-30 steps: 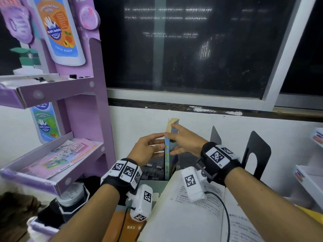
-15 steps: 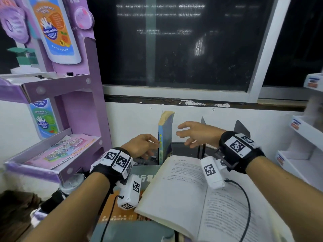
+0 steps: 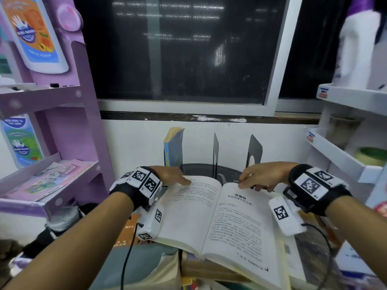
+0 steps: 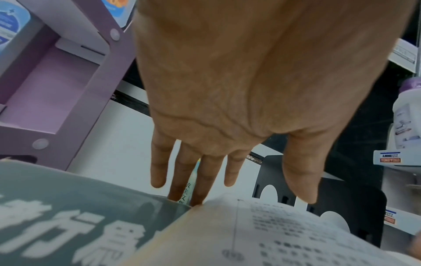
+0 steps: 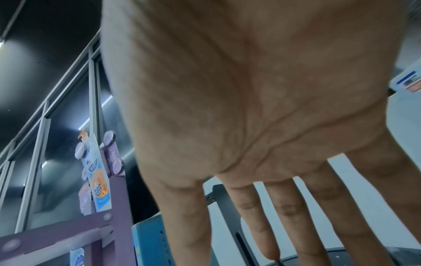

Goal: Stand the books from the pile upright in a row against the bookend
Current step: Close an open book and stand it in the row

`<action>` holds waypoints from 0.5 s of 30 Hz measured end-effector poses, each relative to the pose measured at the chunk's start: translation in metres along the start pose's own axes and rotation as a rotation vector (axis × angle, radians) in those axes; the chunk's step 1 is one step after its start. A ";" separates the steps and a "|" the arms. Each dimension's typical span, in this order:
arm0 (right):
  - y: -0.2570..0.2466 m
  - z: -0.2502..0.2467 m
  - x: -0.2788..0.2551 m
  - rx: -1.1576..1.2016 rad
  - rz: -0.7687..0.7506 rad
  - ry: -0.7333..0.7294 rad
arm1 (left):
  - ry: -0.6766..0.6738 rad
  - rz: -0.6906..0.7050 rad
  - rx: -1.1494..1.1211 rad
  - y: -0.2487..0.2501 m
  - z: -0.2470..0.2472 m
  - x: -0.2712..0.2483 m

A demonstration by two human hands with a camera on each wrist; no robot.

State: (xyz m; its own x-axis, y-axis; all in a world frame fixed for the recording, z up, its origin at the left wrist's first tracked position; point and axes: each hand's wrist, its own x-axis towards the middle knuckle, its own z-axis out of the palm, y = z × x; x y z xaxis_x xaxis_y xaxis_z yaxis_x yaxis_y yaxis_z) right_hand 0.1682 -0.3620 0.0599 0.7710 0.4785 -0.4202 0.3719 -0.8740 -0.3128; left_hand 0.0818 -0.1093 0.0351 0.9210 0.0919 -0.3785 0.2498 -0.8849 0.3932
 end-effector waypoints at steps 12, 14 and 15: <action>0.015 0.015 0.002 -0.021 -0.005 0.017 | 0.112 -0.056 -0.258 -0.016 0.004 0.001; 0.015 0.013 0.001 0.010 -0.011 0.028 | 0.148 -0.038 -0.280 -0.016 0.003 0.000; 0.015 0.012 0.000 0.030 -0.022 0.030 | 0.167 -0.031 -0.270 -0.016 0.002 -0.001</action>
State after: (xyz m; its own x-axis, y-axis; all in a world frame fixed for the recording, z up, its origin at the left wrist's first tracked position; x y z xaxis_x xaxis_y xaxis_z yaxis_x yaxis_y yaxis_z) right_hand 0.1676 -0.3743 0.0451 0.7784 0.4942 -0.3872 0.3733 -0.8602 -0.3474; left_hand 0.0762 -0.0959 0.0280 0.9425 0.2108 -0.2594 0.3283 -0.7293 0.6002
